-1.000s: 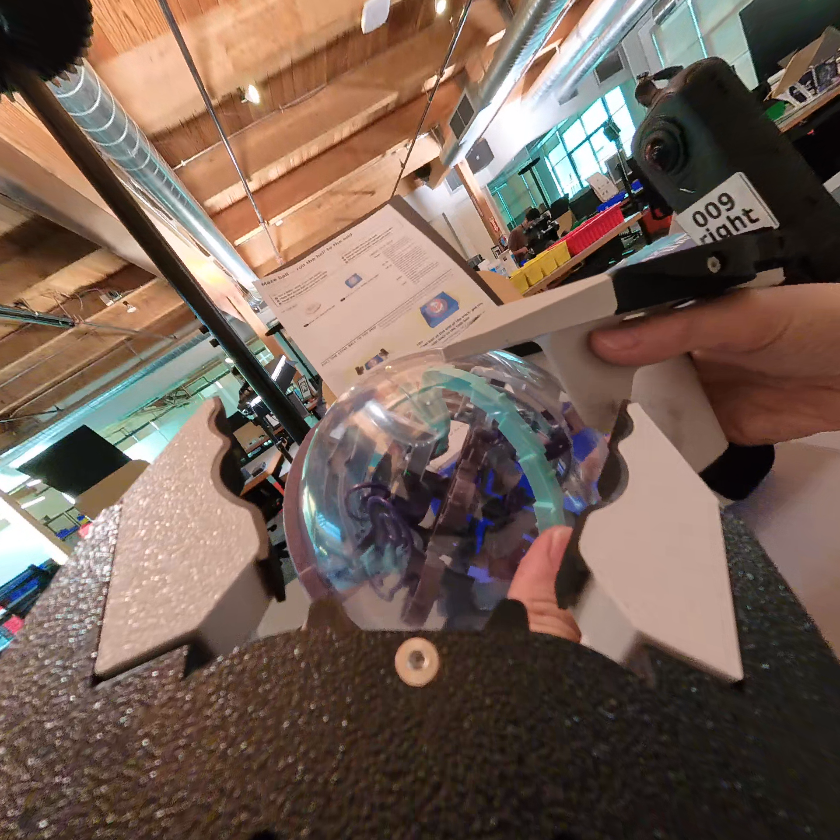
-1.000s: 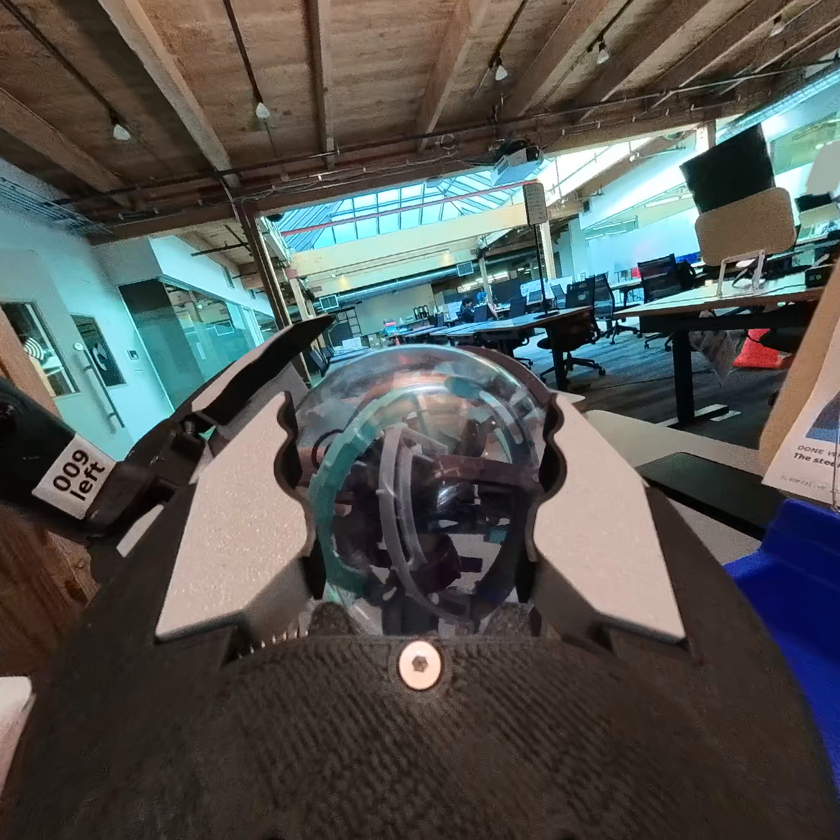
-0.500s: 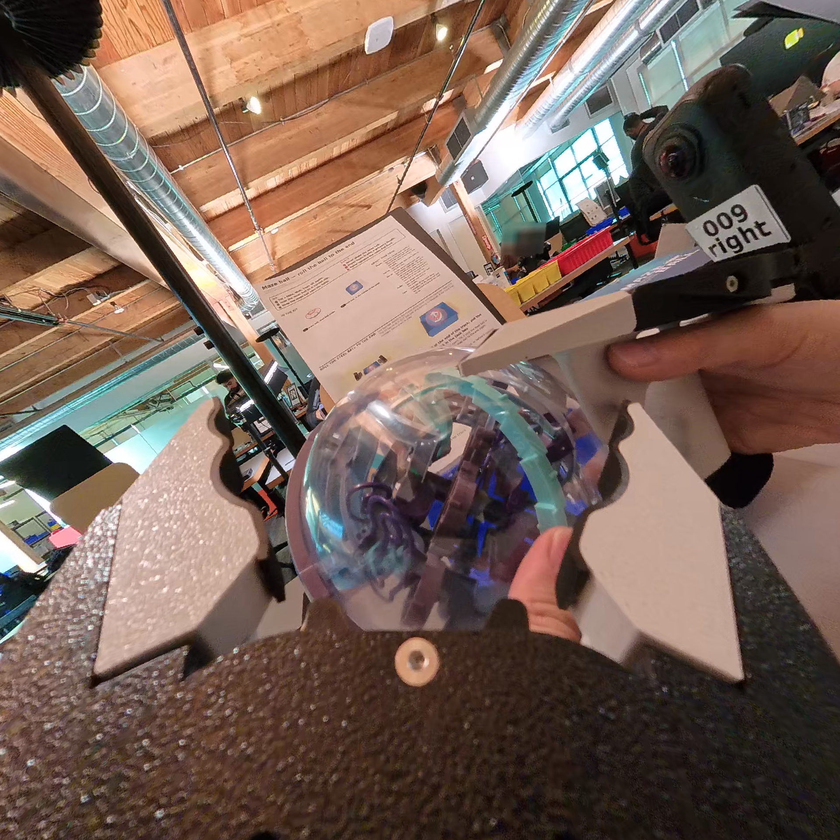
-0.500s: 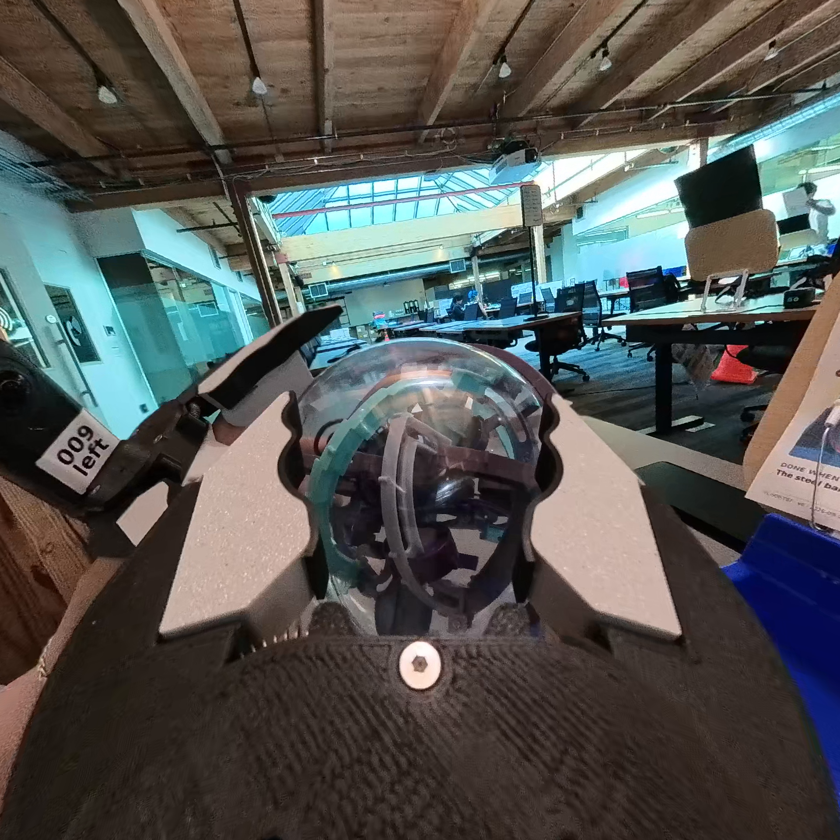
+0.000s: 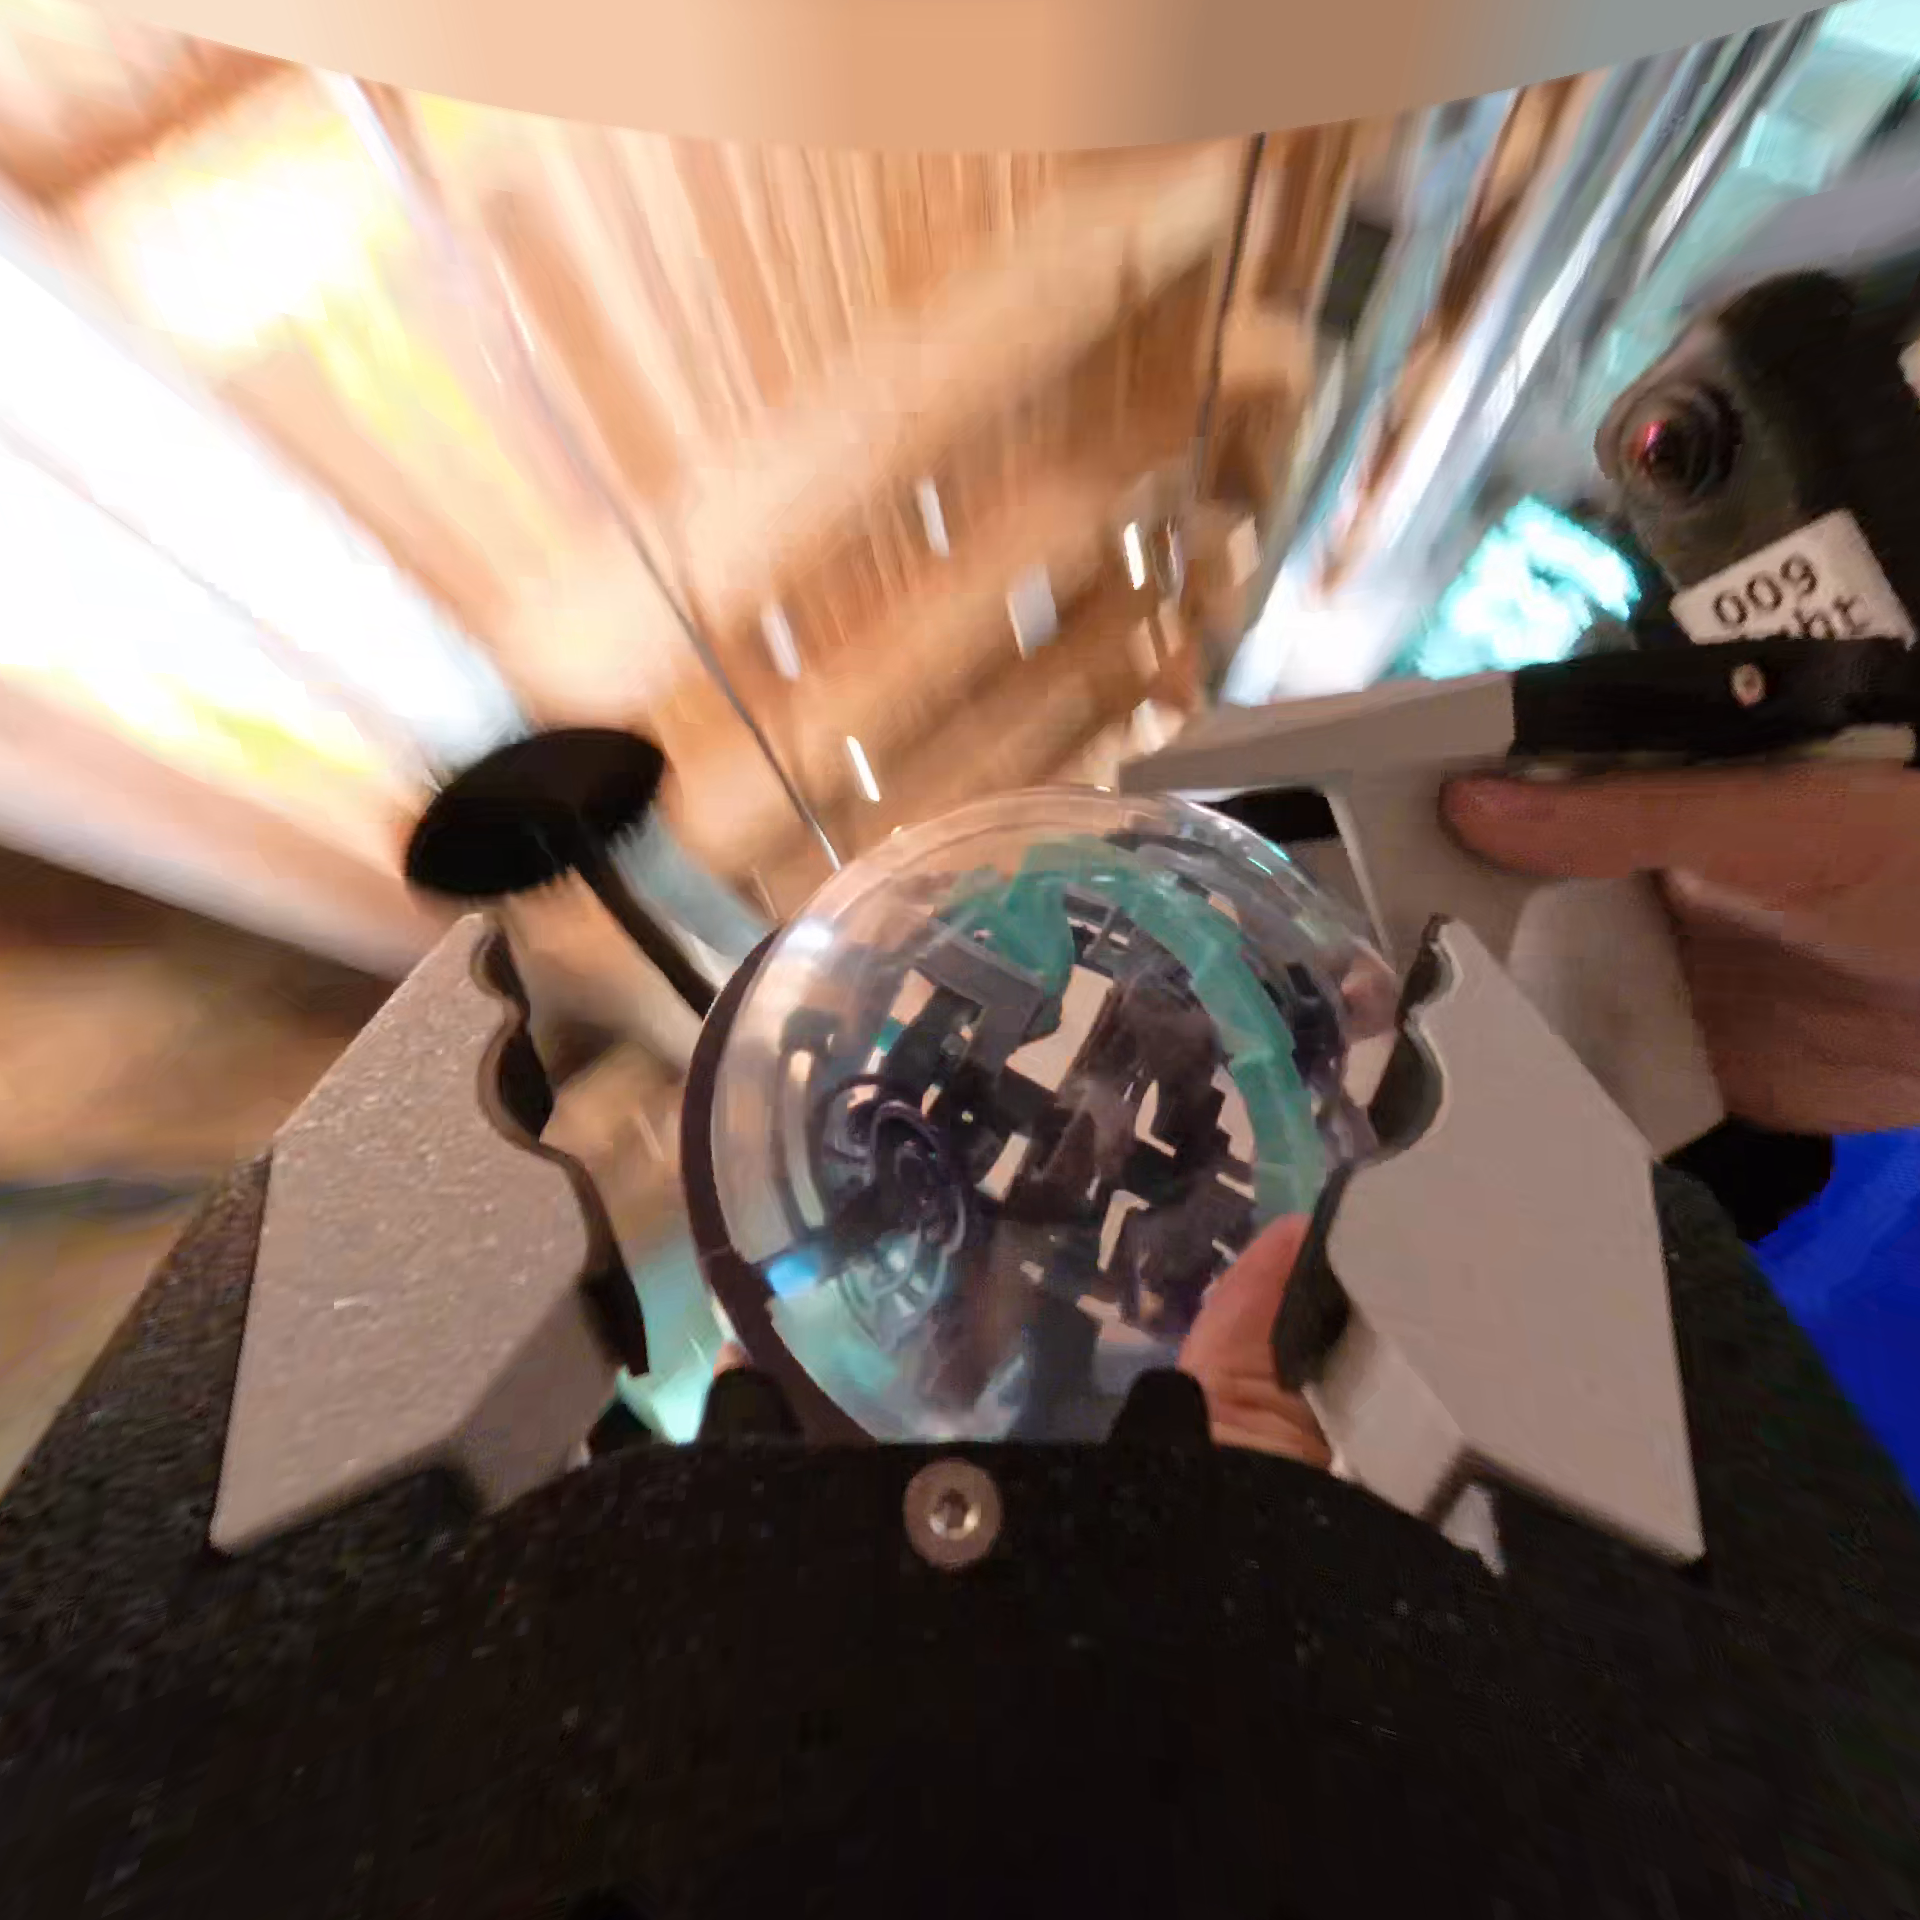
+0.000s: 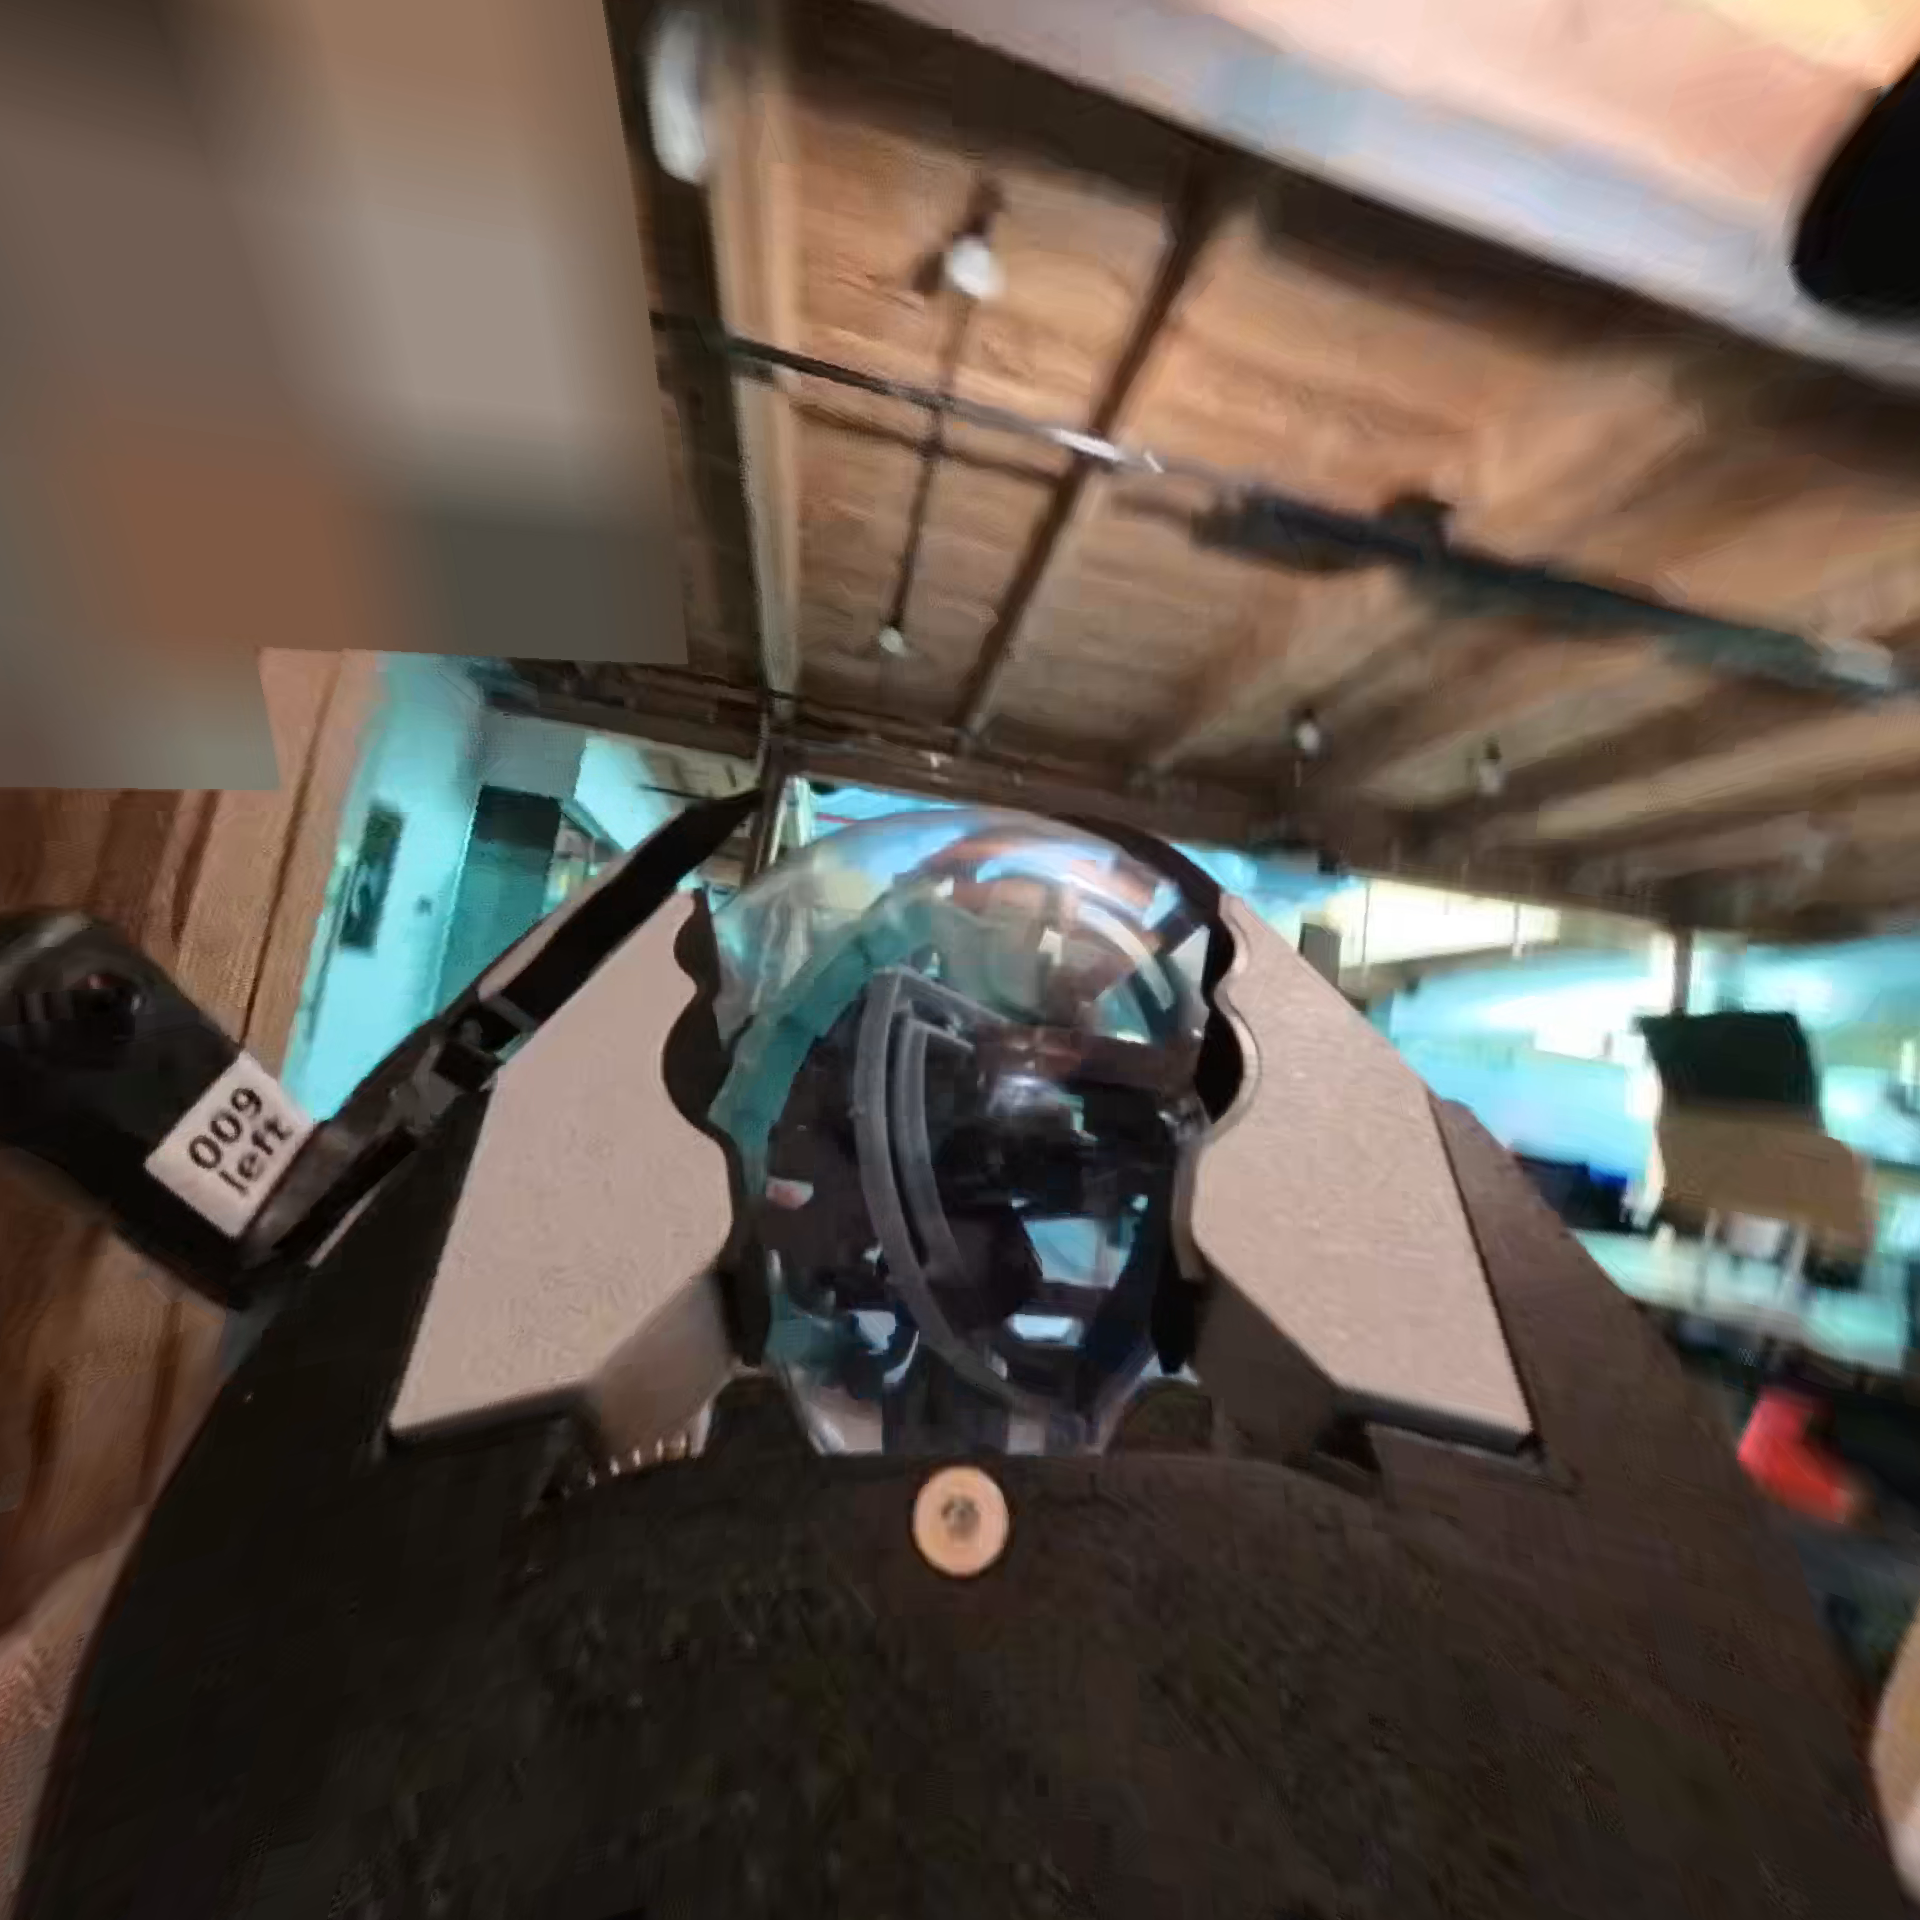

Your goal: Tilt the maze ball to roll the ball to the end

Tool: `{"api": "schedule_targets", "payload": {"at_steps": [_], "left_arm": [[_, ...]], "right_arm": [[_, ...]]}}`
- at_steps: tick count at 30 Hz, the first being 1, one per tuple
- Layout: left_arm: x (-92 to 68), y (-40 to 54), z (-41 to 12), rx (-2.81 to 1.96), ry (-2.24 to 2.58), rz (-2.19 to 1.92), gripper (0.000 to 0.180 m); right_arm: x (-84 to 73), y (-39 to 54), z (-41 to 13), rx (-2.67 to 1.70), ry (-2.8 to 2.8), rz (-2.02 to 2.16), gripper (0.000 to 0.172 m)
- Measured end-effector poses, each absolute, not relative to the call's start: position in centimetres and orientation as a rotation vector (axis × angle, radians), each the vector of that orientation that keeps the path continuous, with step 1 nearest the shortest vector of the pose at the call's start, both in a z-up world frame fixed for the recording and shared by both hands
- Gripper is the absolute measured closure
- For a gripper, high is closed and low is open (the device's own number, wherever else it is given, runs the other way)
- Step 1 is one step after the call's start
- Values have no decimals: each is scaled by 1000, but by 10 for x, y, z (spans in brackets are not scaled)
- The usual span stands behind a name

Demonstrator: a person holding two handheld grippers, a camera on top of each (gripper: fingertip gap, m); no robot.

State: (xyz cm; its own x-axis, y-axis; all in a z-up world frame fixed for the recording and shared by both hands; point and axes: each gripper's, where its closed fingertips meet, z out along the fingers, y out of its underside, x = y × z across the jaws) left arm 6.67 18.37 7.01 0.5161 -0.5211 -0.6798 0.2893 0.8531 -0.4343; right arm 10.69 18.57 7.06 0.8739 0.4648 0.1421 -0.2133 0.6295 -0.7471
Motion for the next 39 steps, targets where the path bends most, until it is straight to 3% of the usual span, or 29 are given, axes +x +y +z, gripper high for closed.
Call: {"api": "schedule_targets", "payload": {"at_steps": [2, 4, 8, 14, 20, 22, 24, 25, 28, 39], "left_arm": [[86, 220, 49, -531, 983, -593, 24], [75, 214, 58, -451, 952, -660, 26], [82, 224, 51, -490, 974, -648, 24], [87, 224, 48, -467, 972, -661, 25], [39, 151, 73, 62, 808, -515, 25], [28, 132, 74, 165, 761, -437, 32], [71, 183, 65, -232, 875, -562, 25], [89, 206, 52, -405, 926, -642, 25], [80, 206, 56, -363, 922, -672, 24], [78, 195, 55, -209, 896, -617, 24]], "right_arm": [[136, 209, 53, -859, -114, 587, 95], [141, 210, 54, -841, -68, 602, 109], [131, 218, 50, -910, -136, 499, 97], [141, 217, 48, -891, -115, 523, 99], [102, 144, 94, -585, -368, 443, 97], [77, 128, 99, -565, -507, 284, 85], [107, 188, 73, -855, -358, 269, 64], [126, 212, 52, -970, -241, 365, 61], [140, 219, 44, -964, -118, 573, 71], [141, 206, 59, -893, -201, 547, 73]]}}
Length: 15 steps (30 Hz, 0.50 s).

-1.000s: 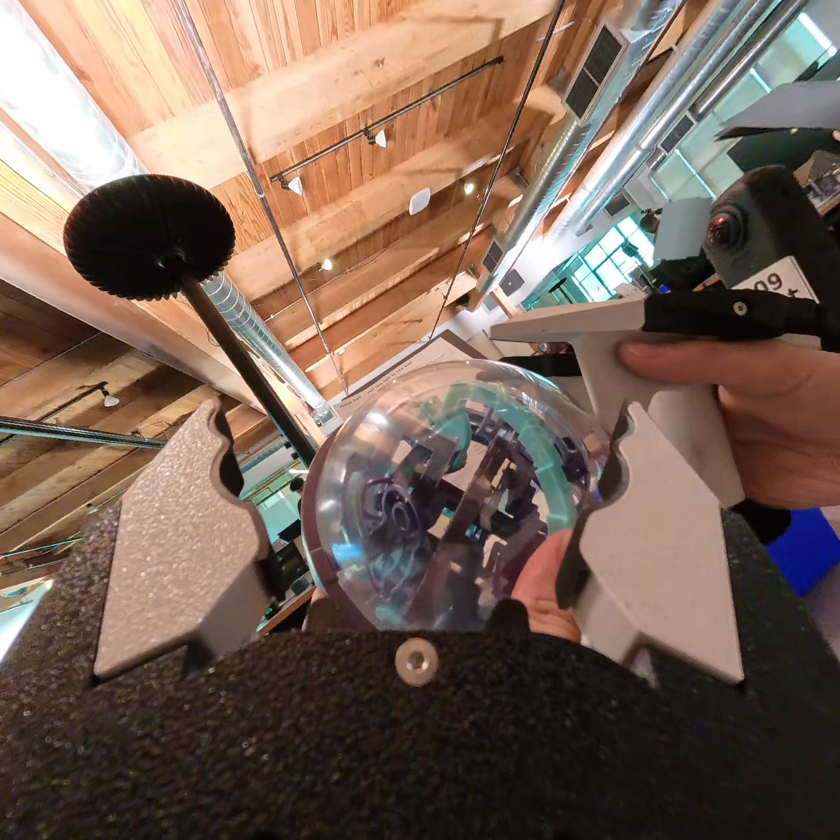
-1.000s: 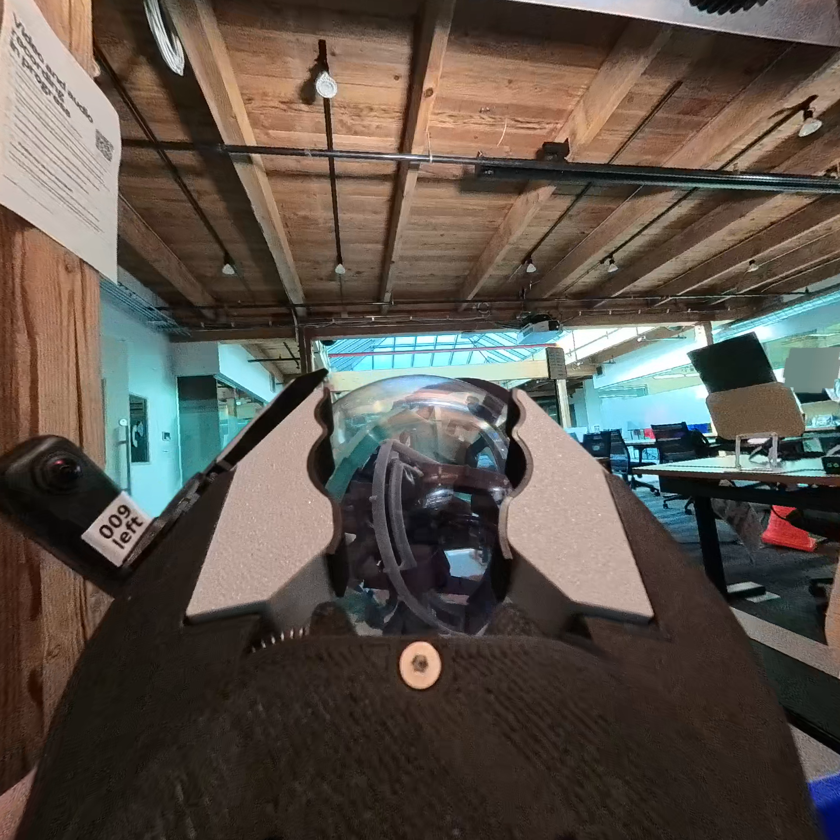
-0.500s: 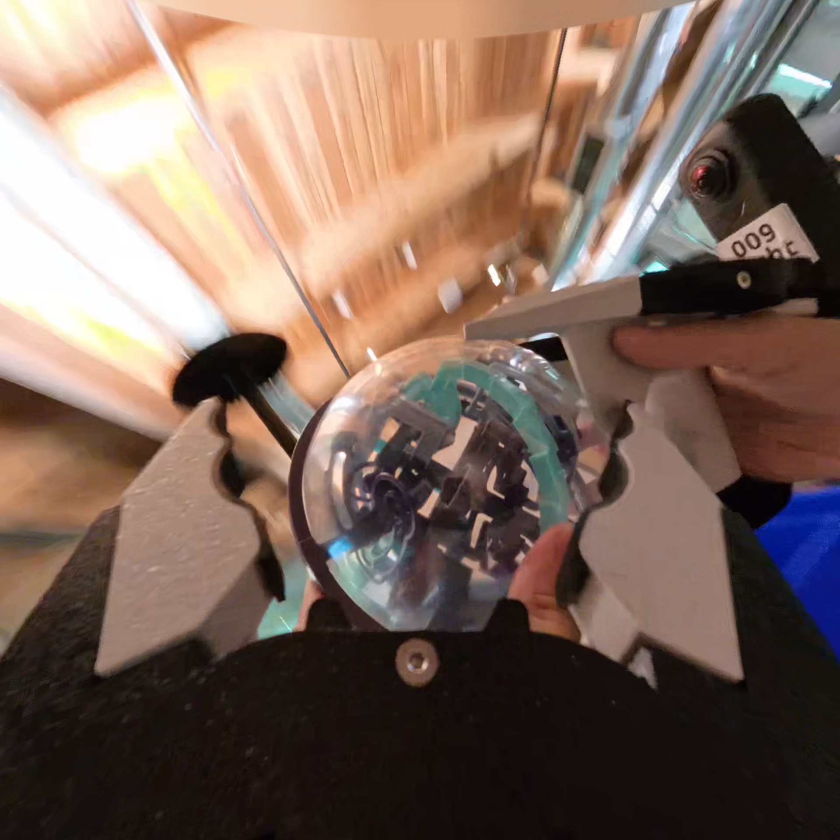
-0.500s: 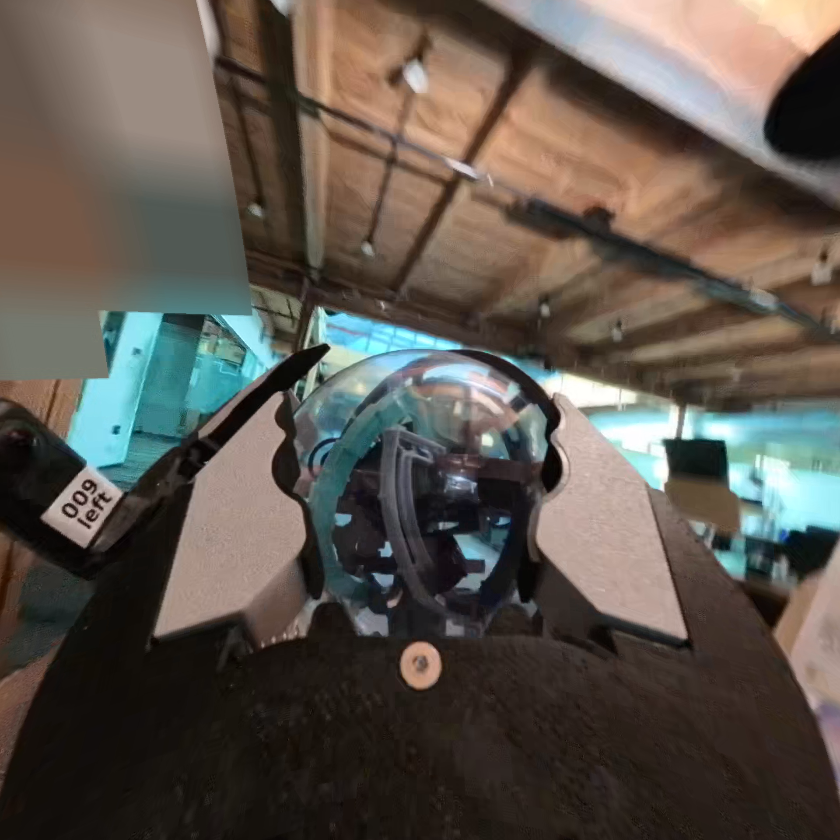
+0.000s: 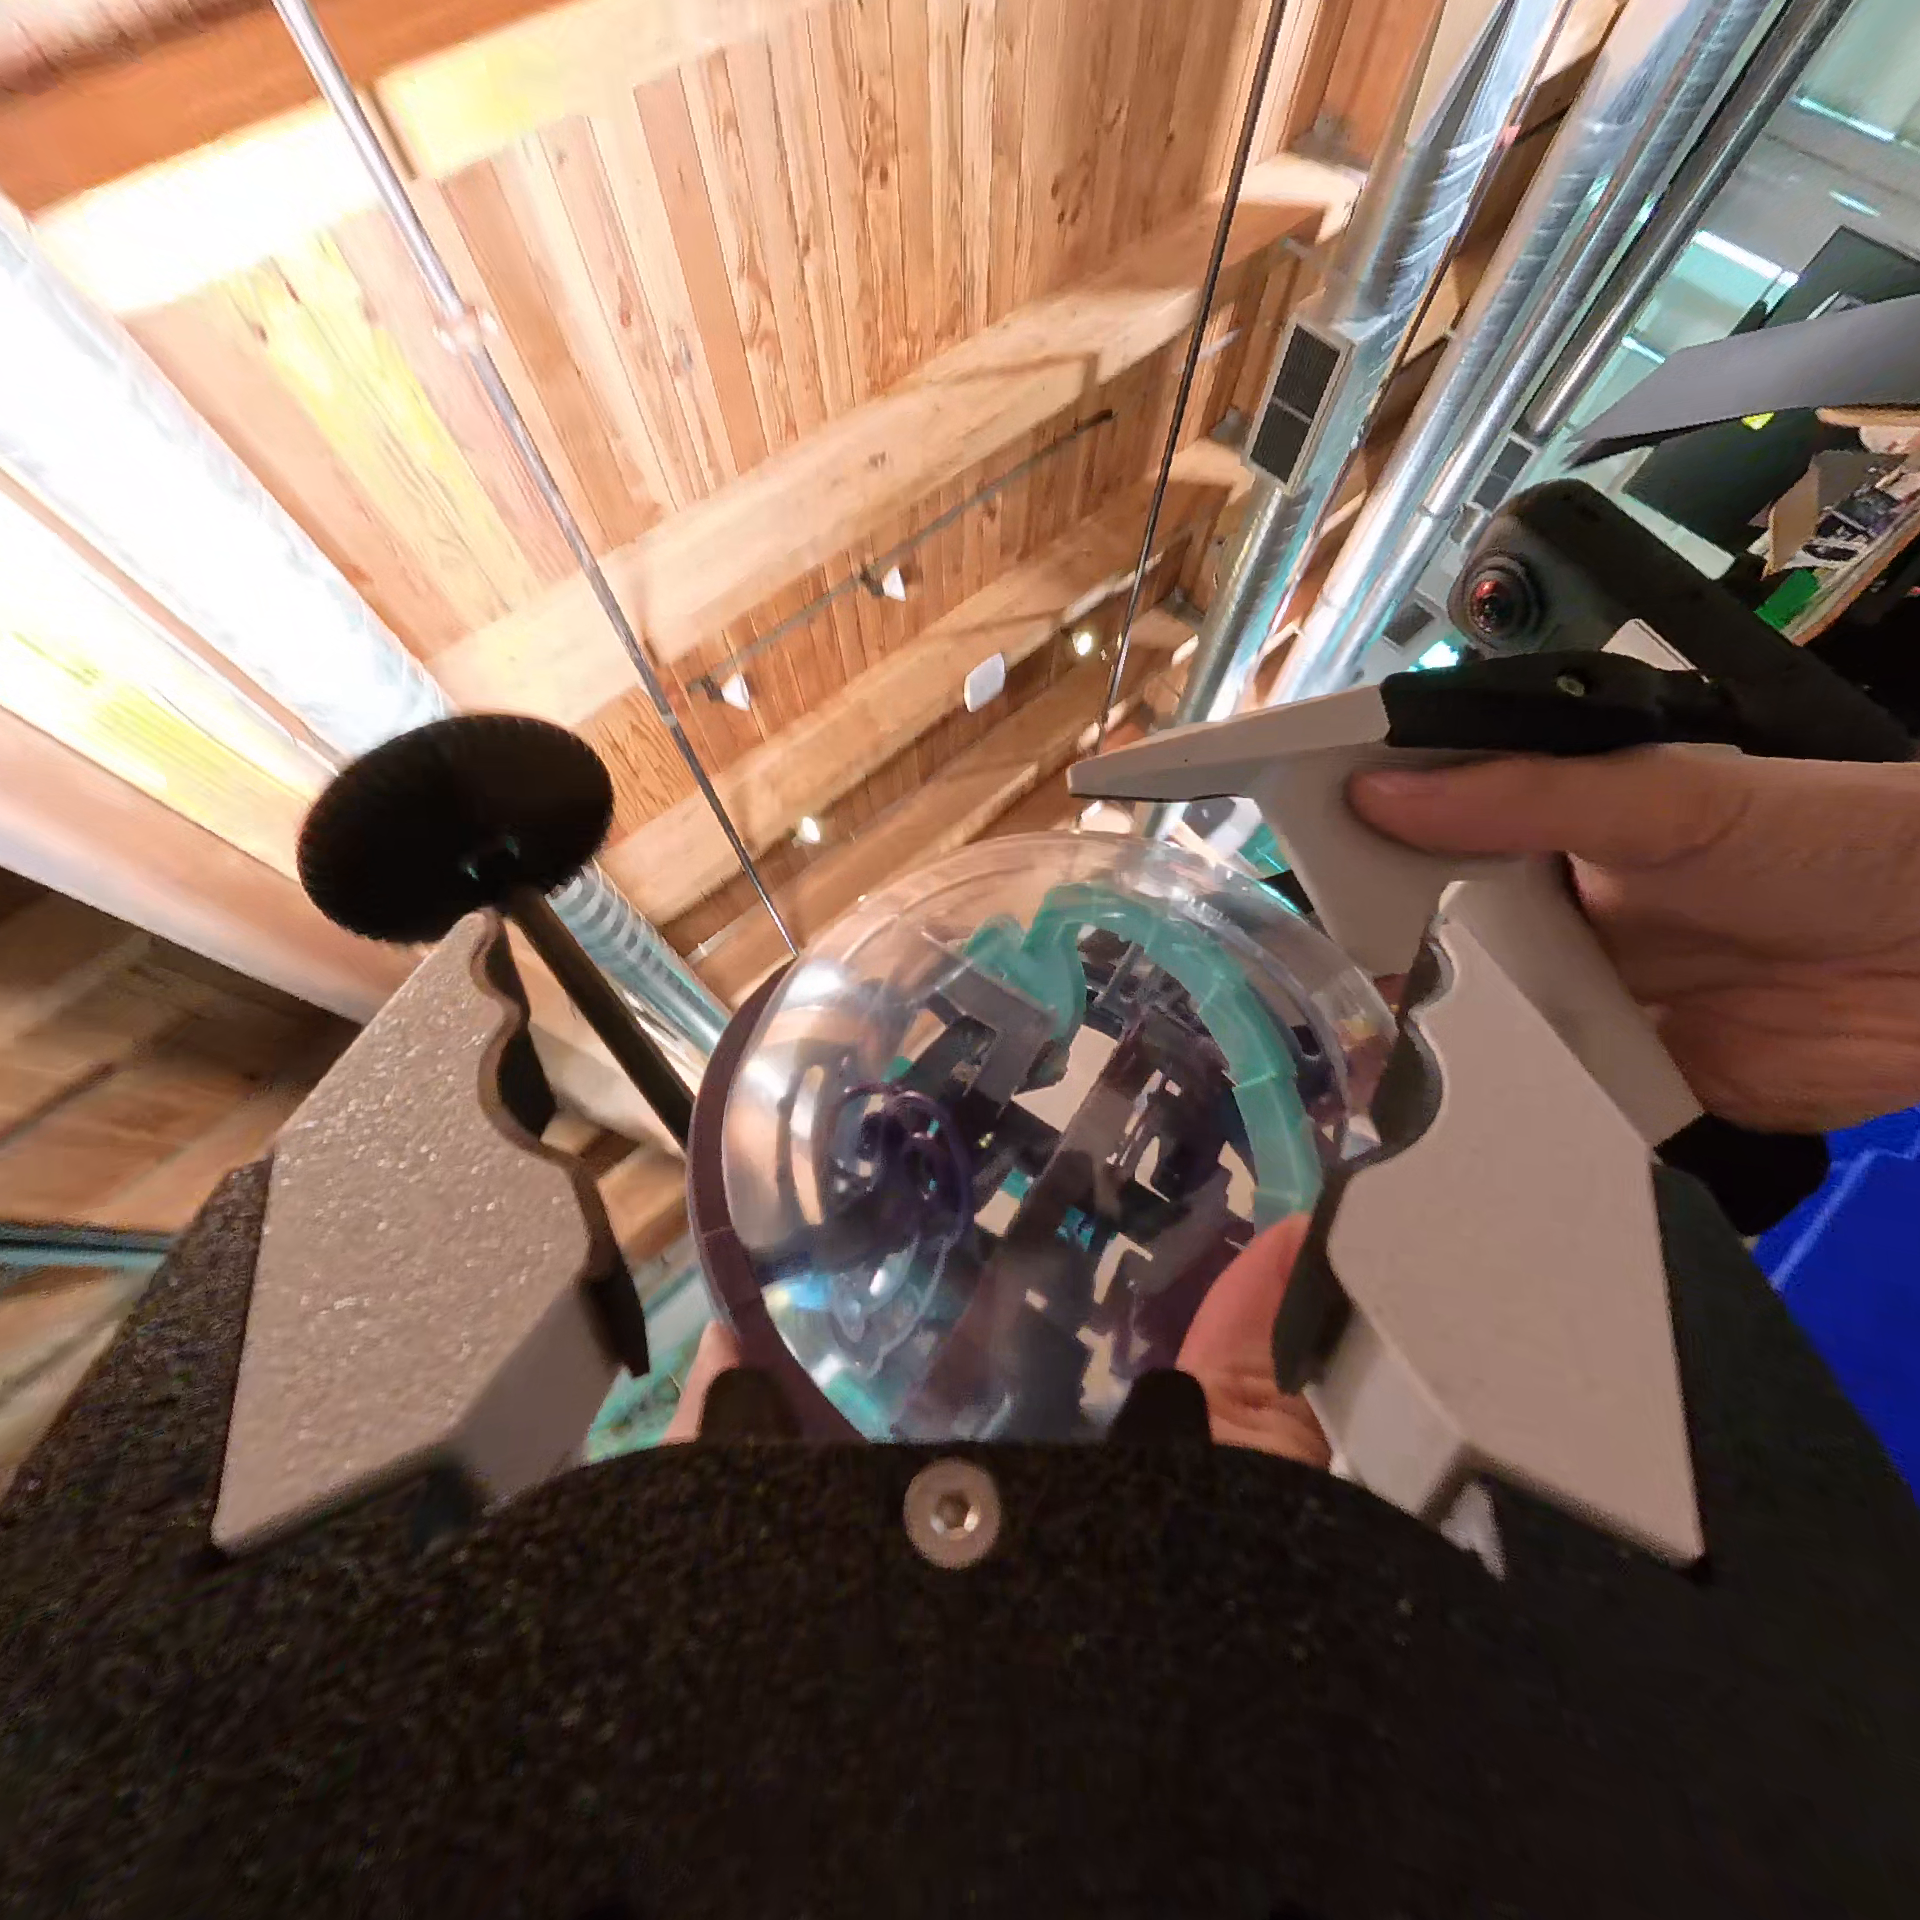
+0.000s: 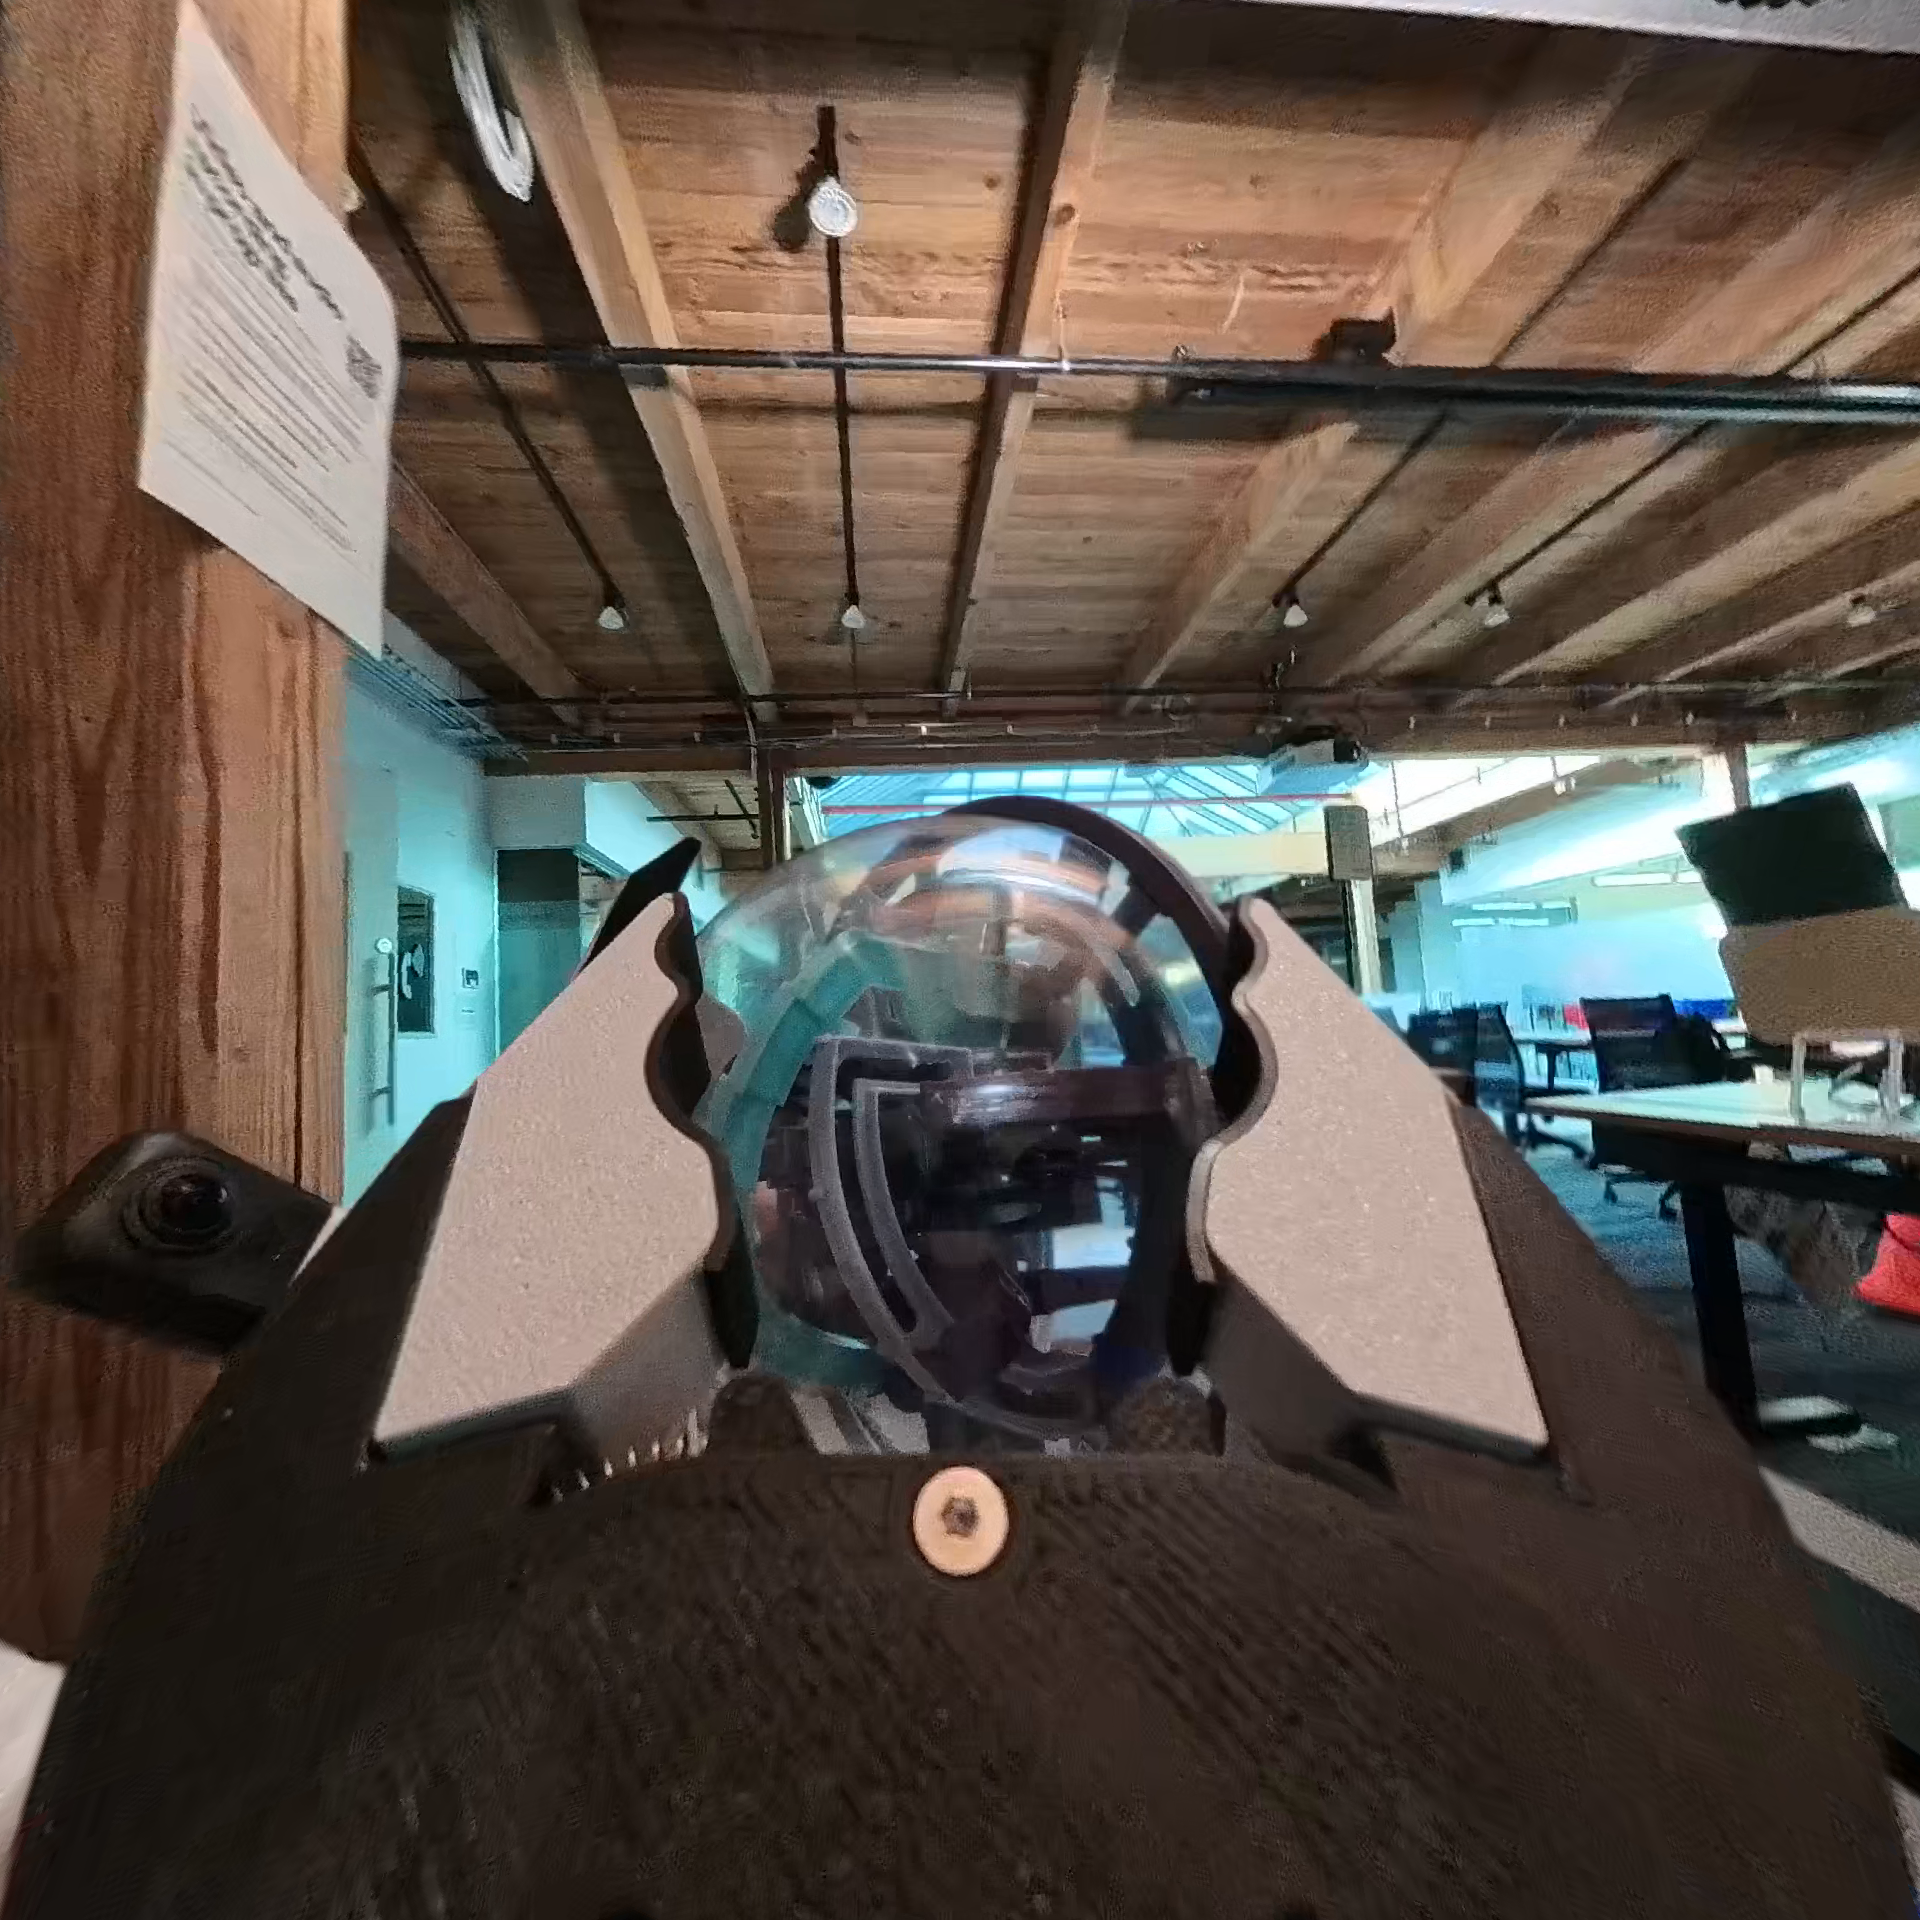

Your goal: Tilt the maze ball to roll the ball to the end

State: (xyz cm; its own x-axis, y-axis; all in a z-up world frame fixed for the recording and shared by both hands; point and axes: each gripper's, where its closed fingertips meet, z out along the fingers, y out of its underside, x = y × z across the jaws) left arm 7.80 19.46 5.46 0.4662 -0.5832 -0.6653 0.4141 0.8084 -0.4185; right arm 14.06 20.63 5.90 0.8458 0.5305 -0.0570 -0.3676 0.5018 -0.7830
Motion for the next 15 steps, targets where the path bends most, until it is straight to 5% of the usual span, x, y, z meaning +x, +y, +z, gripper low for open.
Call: {"api": "schedule_targets", "payload": {"at_steps": [15], "left_arm": [[40, 125, 64, 194, 769, -457, 24]], "right_arm": [[118, 133, 89, -546, -434, 553, 82]]}}
